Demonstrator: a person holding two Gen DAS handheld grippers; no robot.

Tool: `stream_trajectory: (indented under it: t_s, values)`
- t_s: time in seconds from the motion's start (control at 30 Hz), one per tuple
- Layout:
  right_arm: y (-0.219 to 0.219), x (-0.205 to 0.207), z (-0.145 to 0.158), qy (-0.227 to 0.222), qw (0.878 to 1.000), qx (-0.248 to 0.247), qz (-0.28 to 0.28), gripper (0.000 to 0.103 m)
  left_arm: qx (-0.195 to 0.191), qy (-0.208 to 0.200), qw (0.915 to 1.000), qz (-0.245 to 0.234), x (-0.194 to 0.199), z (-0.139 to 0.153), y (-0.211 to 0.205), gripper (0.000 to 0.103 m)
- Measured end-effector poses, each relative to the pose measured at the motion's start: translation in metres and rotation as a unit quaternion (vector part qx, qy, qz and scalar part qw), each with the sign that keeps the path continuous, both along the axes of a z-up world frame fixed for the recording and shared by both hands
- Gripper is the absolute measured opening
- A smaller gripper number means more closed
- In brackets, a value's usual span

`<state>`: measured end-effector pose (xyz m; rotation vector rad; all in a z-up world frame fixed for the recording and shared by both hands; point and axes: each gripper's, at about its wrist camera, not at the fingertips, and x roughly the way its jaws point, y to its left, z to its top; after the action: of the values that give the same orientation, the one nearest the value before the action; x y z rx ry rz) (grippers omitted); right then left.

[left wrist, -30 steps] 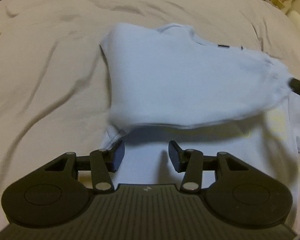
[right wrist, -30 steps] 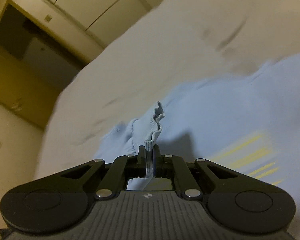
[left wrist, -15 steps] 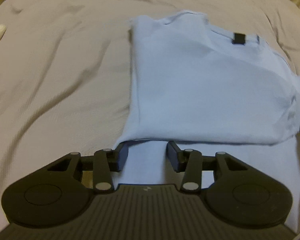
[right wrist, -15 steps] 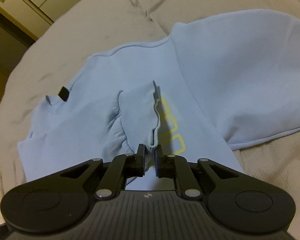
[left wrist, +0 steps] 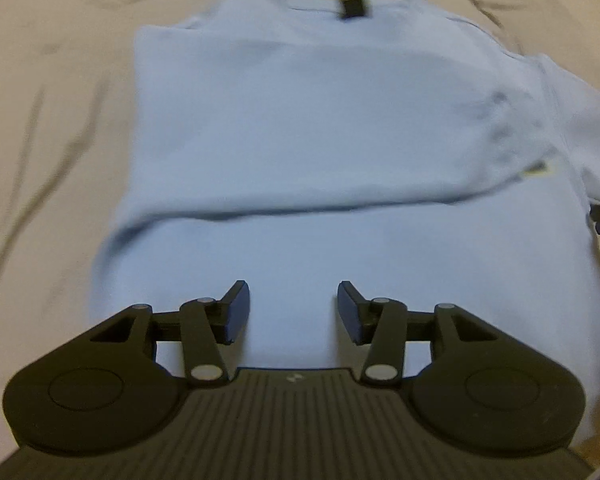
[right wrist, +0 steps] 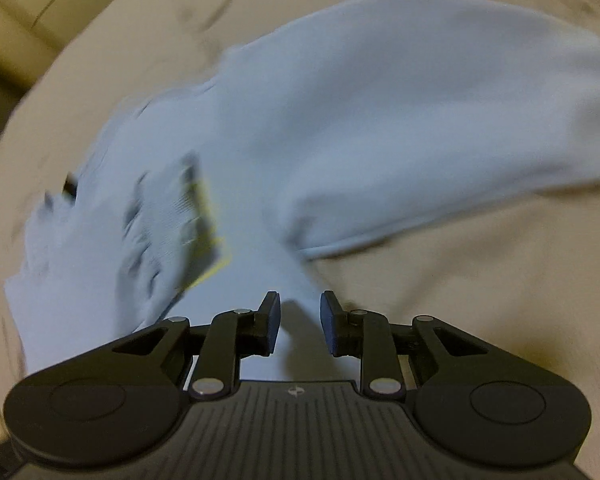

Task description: Fold clothes

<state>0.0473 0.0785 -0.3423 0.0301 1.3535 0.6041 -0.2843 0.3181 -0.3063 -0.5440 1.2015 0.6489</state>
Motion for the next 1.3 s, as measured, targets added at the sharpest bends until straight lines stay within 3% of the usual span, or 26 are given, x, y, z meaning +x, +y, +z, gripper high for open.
stream_trajectory:
  t_s: [0.07, 0.2, 0.27, 0.37, 0.5, 0.63, 0.67, 0.73, 0.83, 0.93, 1.0, 1.07, 1.17, 1.23, 1.3]
  values:
    - [-0.035, 0.017, 0.004, 0.000, 0.999, 0.011, -0.051, 0.047, -0.005, -0.006, 0.9999, -0.011, 0.016, 0.002, -0.018, 0.044]
    - [-0.121, 0.064, 0.001, 0.009, 0.983, 0.035, -0.182, 0.049, -0.005, -0.006, 0.9997, -0.023, 0.043, 0.003, -0.041, 0.046]
    - [-0.167, 0.087, -0.007, 0.023, 0.961, 0.074, -0.267, 0.049, -0.004, -0.005, 0.9996, -0.027, 0.056, 0.003, -0.049, 0.046]
    - [-0.213, 0.112, -0.016, 0.027, 0.930, 0.118, -0.347, 0.049, -0.003, -0.005, 0.9998, -0.018, 0.065, 0.006, -0.050, 0.046]
    - [-0.235, 0.138, -0.036, 0.038, 0.913, 0.120, -0.387, 0.048, -0.002, -0.005, 1.0000, -0.006, 0.078, 0.010, -0.051, 0.046]
    - [-0.225, 0.155, -0.055, 0.054, 0.909, 0.135, -0.390, 0.047, -0.001, -0.006, 1.0000, 0.004, 0.090, 0.014, -0.052, 0.050]
    - [-0.222, 0.159, -0.057, 0.055, 0.910, 0.136, -0.388, 0.033, -0.001, -0.008, 1.0000, 0.006, 0.092, 0.015, -0.052, 0.050]
    - [-0.214, 0.165, -0.054, 0.052, 0.920, 0.120, -0.370, 0.019, 0.001, -0.010, 0.9999, 0.007, 0.092, 0.018, -0.053, 0.051]
    - [-0.199, 0.164, -0.031, 0.012, 0.932, 0.099, -0.348, 0.016, 0.001, -0.018, 0.9998, 0.012, 0.084, 0.024, -0.051, 0.051]
    - [-0.153, 0.149, 0.026, -0.102, 0.961, 0.057, -0.250, 0.012, -0.001, -0.030, 0.9991, 0.032, 0.065, 0.030, -0.043, 0.049]
    - [-0.107, 0.125, 0.067, -0.190, 0.970, 0.046, -0.148, 0.011, -0.004, -0.037, 0.9982, 0.047, 0.047, 0.032, -0.037, 0.047]
    - [-0.058, 0.089, 0.097, -0.246, 0.966, 0.068, -0.045, 0.006, -0.010, -0.040, 0.9971, 0.064, 0.029, 0.031, -0.029, 0.046]
    - [0.015, 0.017, 0.121, -0.268, 0.951, 0.119, 0.097, 0.006, -0.018, -0.045, 0.9947, 0.090, 0.000, 0.032, -0.018, 0.045]
    - [0.053, -0.033, 0.116, -0.236, 0.945, 0.131, 0.183, 0.006, -0.024, -0.051, 0.9926, 0.107, -0.019, 0.033, -0.011, 0.045]
    - [0.090, -0.084, 0.111, -0.202, 0.931, 0.143, 0.268, 0.009, -0.026, -0.053, 0.9911, 0.119, -0.038, 0.033, -0.004, 0.045]
